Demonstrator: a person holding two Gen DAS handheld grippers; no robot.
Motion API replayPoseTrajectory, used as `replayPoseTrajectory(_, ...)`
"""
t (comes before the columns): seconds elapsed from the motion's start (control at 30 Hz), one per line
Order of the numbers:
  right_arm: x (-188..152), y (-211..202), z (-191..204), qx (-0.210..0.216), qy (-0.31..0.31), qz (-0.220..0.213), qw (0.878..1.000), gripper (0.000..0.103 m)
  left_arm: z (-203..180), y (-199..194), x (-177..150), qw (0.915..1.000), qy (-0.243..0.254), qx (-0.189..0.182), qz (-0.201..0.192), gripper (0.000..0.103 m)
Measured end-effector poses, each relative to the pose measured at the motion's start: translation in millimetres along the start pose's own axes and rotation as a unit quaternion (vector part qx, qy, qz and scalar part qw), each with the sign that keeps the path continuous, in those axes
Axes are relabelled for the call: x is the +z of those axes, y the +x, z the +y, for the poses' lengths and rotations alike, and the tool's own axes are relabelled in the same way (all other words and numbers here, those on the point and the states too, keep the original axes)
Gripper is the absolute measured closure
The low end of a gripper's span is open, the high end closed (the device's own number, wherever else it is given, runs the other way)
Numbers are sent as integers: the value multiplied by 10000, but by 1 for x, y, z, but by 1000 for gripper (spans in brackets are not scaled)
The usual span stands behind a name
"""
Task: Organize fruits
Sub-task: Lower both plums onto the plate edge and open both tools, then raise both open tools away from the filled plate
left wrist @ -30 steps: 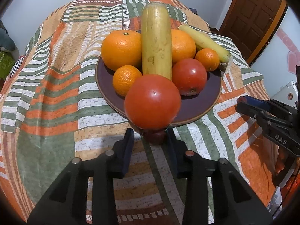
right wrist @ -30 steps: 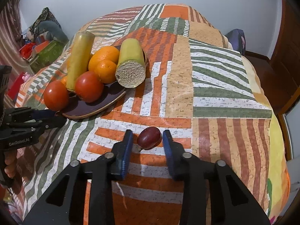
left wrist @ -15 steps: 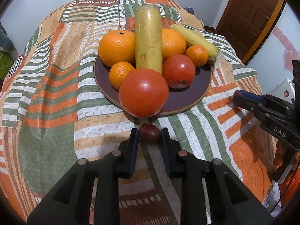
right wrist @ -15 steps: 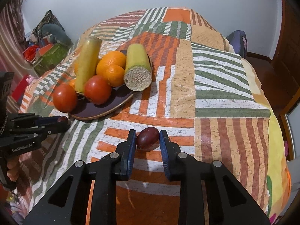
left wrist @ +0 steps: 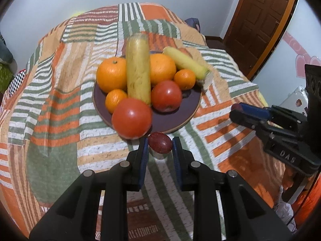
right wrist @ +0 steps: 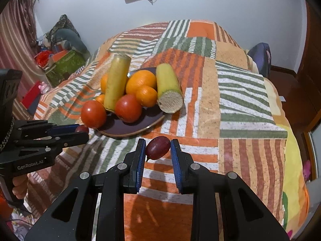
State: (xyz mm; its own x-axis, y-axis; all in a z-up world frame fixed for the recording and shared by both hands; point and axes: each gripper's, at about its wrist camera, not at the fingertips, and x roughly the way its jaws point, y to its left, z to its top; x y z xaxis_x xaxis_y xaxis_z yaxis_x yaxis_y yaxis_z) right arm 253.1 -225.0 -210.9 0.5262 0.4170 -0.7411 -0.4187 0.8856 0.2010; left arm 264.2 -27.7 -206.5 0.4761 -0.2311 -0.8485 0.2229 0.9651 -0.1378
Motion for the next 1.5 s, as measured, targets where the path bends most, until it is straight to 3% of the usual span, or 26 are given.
replayPoseTrajectory(0.6, 22, 24, 19, 200, -277, -39, 9994, 80, -17, 25, 19, 10000, 41, -64, -20, 79)
replayPoseTrajectory(0.97, 25, 43, 19, 210, -403, 141, 9989, 80, -7, 37, 20, 9999, -158, -4, 30, 79)
replayPoseTrajectory(1.2, 23, 52, 13, 258, -111, 228, 9993, 79, -6, 39, 22, 9998, -173, 5, 79, 79)
replayPoseTrajectory(1.33, 24, 52, 12, 179, -110, 343, 9992, 72, -5, 39, 22, 9997, -187, -30, 143, 76)
replayPoseTrajectory(1.5, 24, 42, 9, 230, -117, 269, 9993, 72, -7, 31, 19, 9998, -193, -47, 91, 73)
